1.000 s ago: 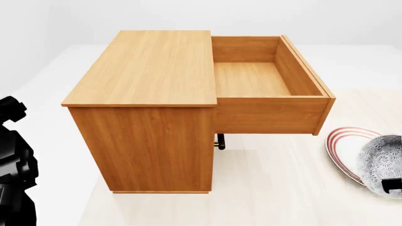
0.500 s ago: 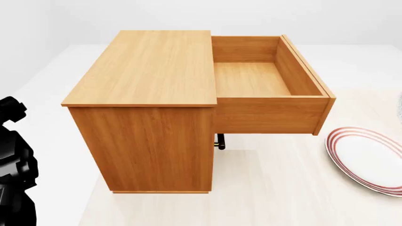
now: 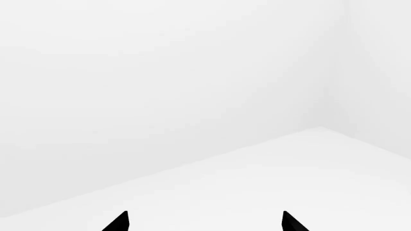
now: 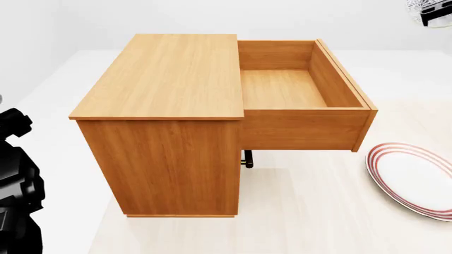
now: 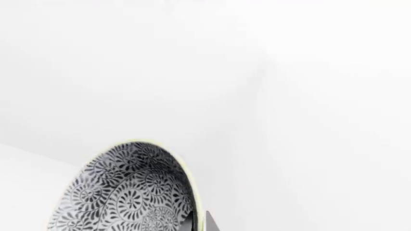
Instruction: Open the top drawer of the cabinet and put the bowl in it.
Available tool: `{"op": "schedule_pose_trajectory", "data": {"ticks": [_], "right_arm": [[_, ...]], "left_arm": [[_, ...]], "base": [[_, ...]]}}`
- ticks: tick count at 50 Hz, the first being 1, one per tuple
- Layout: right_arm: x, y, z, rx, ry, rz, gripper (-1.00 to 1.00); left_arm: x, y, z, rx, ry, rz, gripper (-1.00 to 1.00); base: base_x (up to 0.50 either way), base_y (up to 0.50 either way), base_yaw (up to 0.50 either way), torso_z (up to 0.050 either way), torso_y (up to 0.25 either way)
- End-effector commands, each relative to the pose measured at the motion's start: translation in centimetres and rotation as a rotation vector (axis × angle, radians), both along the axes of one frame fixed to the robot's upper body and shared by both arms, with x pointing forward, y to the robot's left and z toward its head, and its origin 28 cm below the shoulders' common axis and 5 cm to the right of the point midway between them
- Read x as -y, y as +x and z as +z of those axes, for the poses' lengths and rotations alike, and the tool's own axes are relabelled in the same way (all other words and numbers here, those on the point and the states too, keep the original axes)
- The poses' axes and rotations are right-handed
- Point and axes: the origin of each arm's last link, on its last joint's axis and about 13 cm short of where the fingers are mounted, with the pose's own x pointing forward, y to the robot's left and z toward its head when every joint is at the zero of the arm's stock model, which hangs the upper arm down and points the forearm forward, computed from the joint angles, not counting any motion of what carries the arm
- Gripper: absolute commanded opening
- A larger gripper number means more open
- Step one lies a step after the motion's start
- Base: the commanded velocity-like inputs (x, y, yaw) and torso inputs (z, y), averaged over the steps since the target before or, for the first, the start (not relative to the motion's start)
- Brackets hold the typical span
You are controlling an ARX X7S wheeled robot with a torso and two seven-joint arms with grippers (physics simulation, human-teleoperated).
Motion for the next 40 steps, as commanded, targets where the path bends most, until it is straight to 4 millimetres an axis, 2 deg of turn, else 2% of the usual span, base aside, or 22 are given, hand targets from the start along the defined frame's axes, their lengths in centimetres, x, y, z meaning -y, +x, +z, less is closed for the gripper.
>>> {"op": "schedule_pose_trajectory", "data": {"ticks": [1,5,12,20,28,40], "right_arm": [[-3.8,3.4,4.7,0.091,-0.085,0.067,-1.0],[-5.2,4.6,4.6,0.043,-0.081,0.135,-1.0],[-8.1,6.2,3.3,-0.067,-0.097,0.244,-1.0],[-10.1,7.8,2.0,-0.208,-0.036,0.334,-1.0],[-10.3,8.7,0.4,-0.325,0.105,0.376,-1.0],[-10.2,9.0,-0.3,-0.383,0.139,0.351,-1.0]], "left_arm": [[0.1,0.0,-0.1,-0.001,-0.001,-0.005,1.0],[0.2,0.1,-0.1,-0.001,0.0,-0.007,1.0],[0.3,0.1,-0.2,-0.003,-0.001,-0.011,1.0],[0.5,0.1,-0.4,-0.006,0.0,-0.018,1.0],[0.4,0.0,-0.5,-0.005,-0.004,-0.023,1.0],[0.3,0.0,-0.5,-0.004,-0.005,-0.021,1.0]], "base": [[0.0,0.0,0.0,0.0,0.0],[0.0,0.0,0.0,0.0,0.0],[0.0,0.0,0.0,0.0,0.0],[0.0,0.0,0.0,0.0,0.0],[0.0,0.0,0.0,0.0,0.001],[0.0,0.0,0.0,0.0,0.0]]}}
